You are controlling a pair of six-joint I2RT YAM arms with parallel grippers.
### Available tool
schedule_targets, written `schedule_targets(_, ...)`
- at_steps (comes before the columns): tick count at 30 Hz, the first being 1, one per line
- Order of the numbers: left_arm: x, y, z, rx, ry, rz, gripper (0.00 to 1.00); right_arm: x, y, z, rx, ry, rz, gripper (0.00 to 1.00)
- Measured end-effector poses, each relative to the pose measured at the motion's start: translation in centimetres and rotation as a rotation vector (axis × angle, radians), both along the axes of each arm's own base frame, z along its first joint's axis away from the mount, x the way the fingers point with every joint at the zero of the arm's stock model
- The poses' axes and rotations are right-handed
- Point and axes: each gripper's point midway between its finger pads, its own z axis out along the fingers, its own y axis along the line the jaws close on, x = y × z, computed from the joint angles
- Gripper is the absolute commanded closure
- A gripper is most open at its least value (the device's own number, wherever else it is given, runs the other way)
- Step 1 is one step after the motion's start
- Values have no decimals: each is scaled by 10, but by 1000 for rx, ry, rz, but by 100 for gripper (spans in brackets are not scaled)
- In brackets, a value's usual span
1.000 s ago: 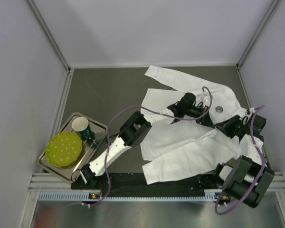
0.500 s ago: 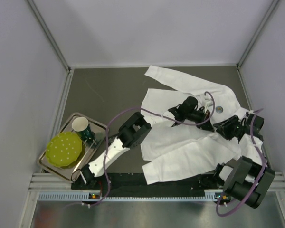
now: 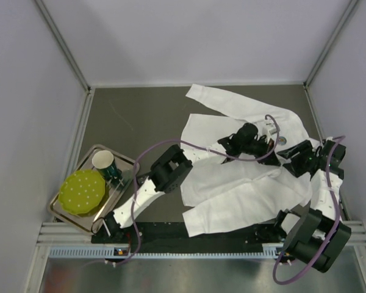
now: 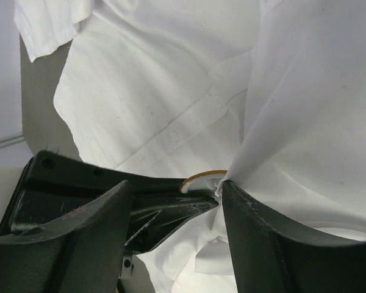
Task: Remove the brooch from the garment
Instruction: Remove the brooch from the clothes.
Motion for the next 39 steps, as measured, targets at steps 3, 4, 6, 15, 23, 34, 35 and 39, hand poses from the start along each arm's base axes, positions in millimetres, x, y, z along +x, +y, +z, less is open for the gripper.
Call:
schedule_targets(3, 4, 2, 8, -43, 134, -7, 100, 1, -1, 9, -7, -33, 6, 38)
schedule_targets(4, 5, 2, 9, -54, 174, -13, 100, 1, -1, 10, -7, -39, 8, 38)
schedule_targets(6, 6, 4, 8, -70, 262, -25, 100, 1, -2, 10, -6, -41, 6, 38)
schedule_targets(15, -2, 12, 5, -107, 526, -98, 100, -5, -9, 0, -31, -46, -4, 39)
schedule_targets(23, -3, 15, 17, -168, 638, -128, 100, -5, -3, -7, 31, -106, 13, 59)
schedule_targets(34, 18, 24, 4, -216, 817, -79, 100, -9, -7, -14, 41, -119, -12, 51)
schedule_targets(35, 20, 25, 2, -218, 831, -74, 100, -9, -7, -14, 41, -119, -13, 52)
schedule_targets(39, 27, 27, -5, -224, 874, -49, 100, -9, -7, -13, 42, -121, -14, 54)
